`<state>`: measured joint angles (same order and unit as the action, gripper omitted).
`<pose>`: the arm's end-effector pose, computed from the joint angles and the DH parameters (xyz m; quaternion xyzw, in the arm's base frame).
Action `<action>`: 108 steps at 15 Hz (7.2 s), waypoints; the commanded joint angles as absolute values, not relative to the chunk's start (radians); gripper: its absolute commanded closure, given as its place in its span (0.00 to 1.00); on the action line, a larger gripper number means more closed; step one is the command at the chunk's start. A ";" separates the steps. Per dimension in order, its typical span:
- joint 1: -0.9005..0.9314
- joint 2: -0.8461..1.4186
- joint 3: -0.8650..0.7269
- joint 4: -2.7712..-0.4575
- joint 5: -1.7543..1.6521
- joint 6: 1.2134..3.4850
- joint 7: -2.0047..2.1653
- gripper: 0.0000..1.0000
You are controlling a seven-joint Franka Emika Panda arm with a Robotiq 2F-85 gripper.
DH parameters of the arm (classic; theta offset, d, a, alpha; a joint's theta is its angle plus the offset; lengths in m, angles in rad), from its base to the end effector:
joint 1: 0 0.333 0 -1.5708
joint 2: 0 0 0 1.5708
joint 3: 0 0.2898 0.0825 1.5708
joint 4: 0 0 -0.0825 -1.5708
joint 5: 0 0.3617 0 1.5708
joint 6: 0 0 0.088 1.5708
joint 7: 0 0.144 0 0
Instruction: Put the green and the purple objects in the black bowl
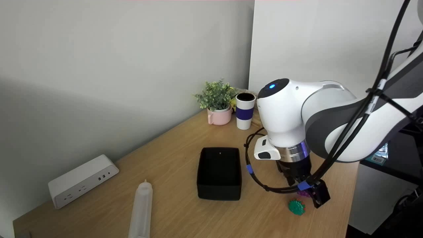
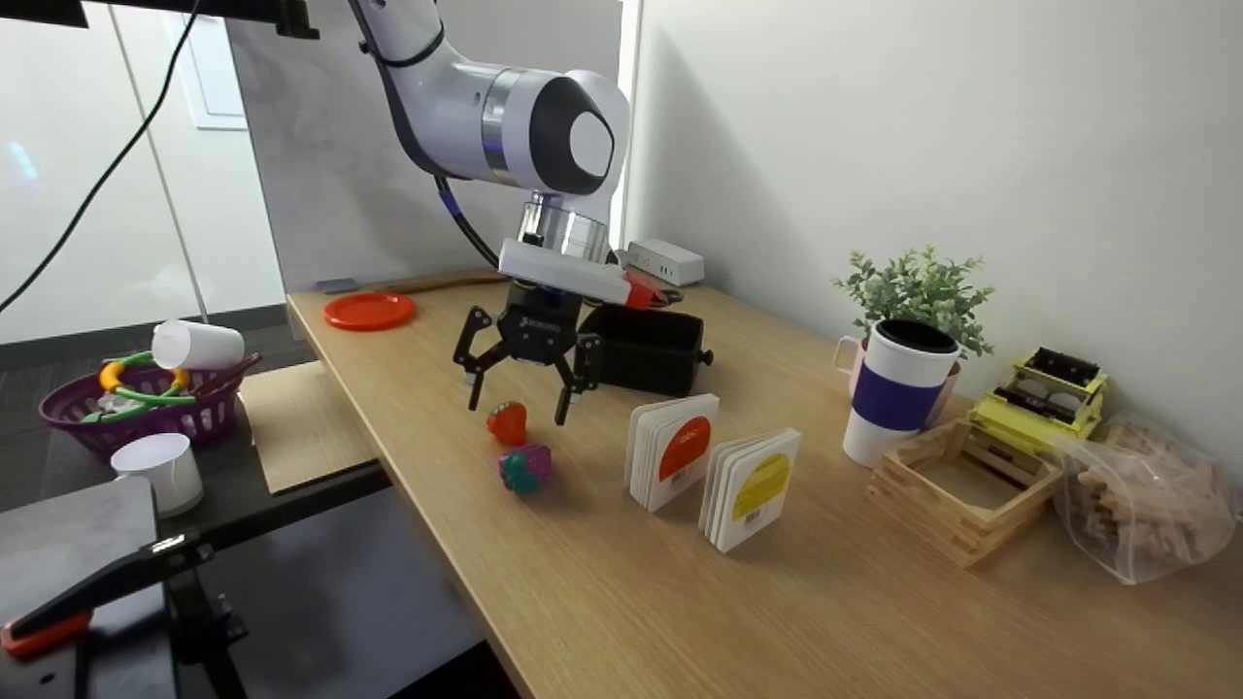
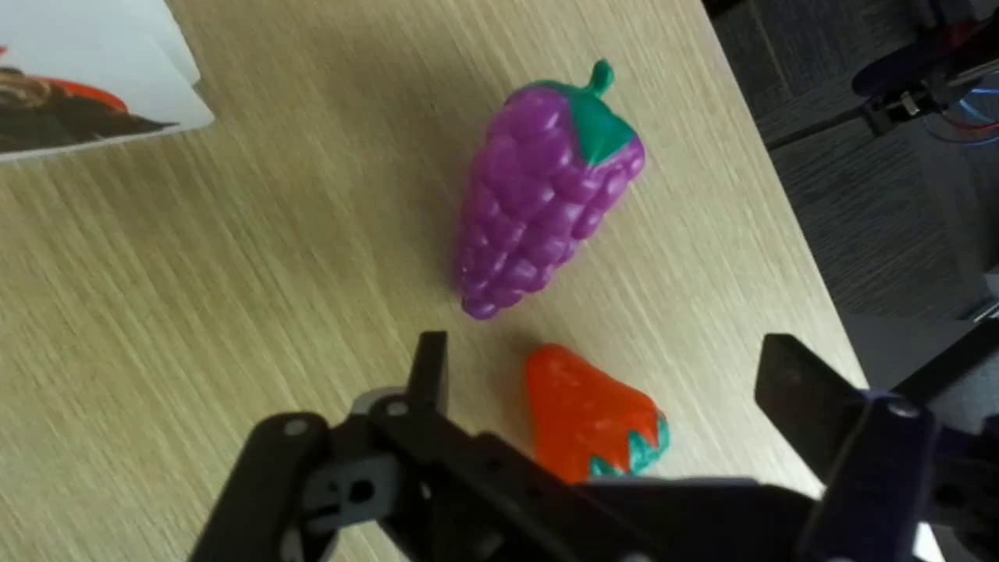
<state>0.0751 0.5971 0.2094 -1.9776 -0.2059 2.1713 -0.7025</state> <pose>0.5037 0.1412 0.1045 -0.8306 -0.5233 0.1881 0.0284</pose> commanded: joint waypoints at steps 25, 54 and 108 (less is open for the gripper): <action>0.061 0.689 0.223 -1.960 -0.139 2.365 -0.960 0.76; 0.092 0.456 0.223 -2.039 -0.205 2.370 -0.714 0.76; 0.249 0.768 0.101 -1.634 -0.413 2.653 -0.535 0.76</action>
